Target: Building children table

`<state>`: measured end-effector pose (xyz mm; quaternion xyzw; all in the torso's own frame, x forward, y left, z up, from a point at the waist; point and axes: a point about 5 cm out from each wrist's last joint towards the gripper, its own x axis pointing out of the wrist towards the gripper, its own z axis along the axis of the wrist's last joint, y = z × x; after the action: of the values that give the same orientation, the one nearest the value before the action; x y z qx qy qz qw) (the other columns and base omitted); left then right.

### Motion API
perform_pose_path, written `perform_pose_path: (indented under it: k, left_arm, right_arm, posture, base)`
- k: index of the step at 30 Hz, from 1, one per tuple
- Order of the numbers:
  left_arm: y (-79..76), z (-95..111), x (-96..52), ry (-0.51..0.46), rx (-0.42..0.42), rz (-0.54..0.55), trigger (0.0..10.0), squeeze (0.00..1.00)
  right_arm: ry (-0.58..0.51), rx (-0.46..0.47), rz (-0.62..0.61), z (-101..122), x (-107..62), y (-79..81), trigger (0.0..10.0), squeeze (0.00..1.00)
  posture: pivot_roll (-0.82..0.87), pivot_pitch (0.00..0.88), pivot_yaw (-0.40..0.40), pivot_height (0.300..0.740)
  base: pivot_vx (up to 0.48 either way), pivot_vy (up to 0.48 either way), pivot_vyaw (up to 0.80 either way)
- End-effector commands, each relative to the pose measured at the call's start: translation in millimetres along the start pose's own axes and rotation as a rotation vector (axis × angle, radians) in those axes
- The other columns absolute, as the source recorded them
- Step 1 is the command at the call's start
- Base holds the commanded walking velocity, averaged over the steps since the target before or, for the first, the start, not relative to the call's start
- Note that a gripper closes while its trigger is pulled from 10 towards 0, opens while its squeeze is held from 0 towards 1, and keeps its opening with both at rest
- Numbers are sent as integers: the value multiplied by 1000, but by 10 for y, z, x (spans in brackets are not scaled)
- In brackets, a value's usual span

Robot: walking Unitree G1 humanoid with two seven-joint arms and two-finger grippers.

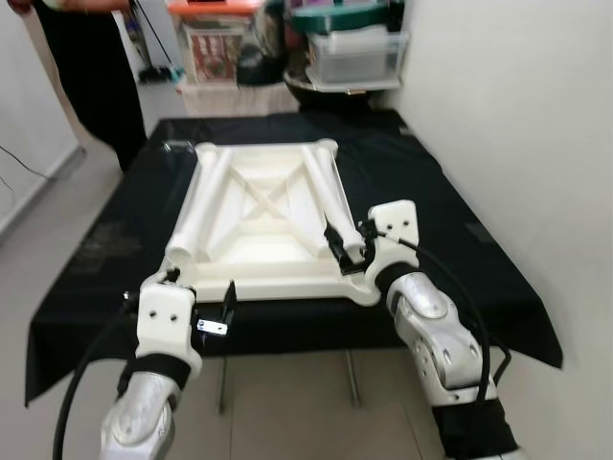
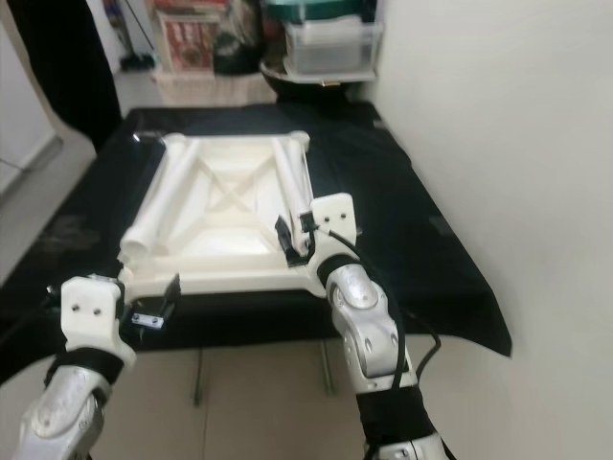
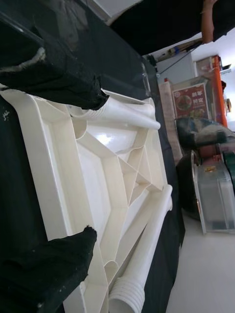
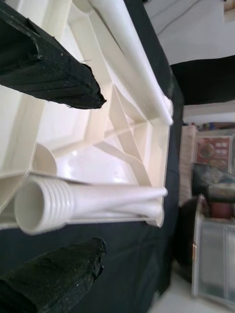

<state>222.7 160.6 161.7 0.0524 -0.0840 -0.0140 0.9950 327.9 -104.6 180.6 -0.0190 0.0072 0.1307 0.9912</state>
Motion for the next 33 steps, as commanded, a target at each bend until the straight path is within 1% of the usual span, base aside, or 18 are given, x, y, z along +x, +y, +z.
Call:
perform_pose_path:
  k: [1,3,6,8,12,15,16,18,33]
  left_arm:
    - [7,-40,0,17,16,4,10000,0]
    - [3,-28,9,10,20,4,10000,0]
    - [3,-24,13,7,21,3,10000,0]
    - [33,-17,18,2,24,11,10000,0]
    - [33,15,18,-22,14,8,10000,0]
    - [28,19,21,-24,14,4,10000,0]
    - [28,25,30,-30,11,2,10000,0]
    - [31,30,41,-34,11,-1,10000,0]
    - [21,30,77,-46,11,-20,10000,0]
  right_arm:
    - [36,33,14,-29,55,54,10000,0]
    - [49,40,18,-32,119,100,10000,0]
    - [56,42,17,-27,146,110,10000,0]
    - [20,59,7,36,152,89,10000,0]
    - [-91,21,19,176,83,76,10000,0]
    - [-102,19,20,189,79,77,10000,0]
    - [-140,-5,24,225,59,80,10000,0]
    - [-171,-32,27,248,36,85,10000,0]
    - [-185,-55,18,215,39,105,10000,0]
  posture:
    - [50,0,-13,740]
    - [60,0,-20,740]
    - [60,0,-20,740]
    - [63,0,-22,740]
    - [60,0,-15,740]
    - [60,0,-15,740]
    - [58,0,-11,740]
    - [57,0,-7,740]
    - [57,0,-1,740]
  base:
    - [0,0,0]
    - [0,0,0]
    - [0,0,0]
    - [0,0,0]
    - [0,0,0]
    - [0,0,0]
    - [0,0,0]
    - [120,0,0]
    - [255,0,0]
